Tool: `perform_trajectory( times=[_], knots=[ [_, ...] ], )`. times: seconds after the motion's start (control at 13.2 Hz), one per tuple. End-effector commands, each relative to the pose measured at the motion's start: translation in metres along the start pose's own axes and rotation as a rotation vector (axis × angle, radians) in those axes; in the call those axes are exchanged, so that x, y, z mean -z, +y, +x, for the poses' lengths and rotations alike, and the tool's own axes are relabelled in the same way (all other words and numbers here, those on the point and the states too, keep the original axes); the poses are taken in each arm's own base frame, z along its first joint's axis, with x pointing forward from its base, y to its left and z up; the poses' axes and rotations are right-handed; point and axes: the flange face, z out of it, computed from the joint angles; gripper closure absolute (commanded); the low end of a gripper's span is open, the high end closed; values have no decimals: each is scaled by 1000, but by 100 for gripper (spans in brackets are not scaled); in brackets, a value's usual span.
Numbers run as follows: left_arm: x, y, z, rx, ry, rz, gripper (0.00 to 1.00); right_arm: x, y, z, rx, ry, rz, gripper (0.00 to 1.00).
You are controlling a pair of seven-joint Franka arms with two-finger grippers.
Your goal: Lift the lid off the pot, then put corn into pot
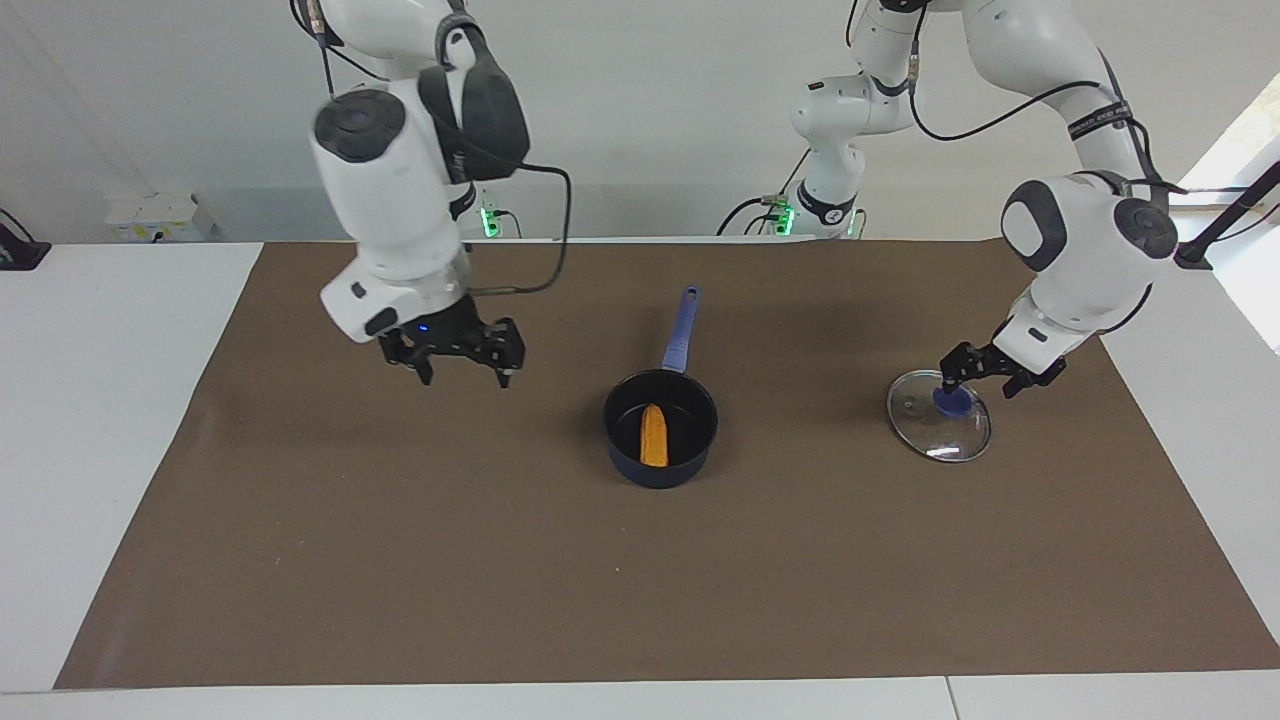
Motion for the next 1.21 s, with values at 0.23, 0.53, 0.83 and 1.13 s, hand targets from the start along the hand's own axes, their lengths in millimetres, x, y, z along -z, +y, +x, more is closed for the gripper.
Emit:
perform_trajectory(
  times=[0.23,0.53,0.83,1.13],
  knots=[
    [111,19,-25,41,-33,53,0,25,100,-32,67,-65,-47,0],
    [140,34,-65,81,-84,51,0,-16,148,-50,83,-51,-43,0],
    [122,47,-78,79,-95,52,0,-24,162,-49,81,-65,-27,0],
    [136,64,-66,58,-45,47,0,-26,165,-56,87,-94,-22,0]
  ],
)
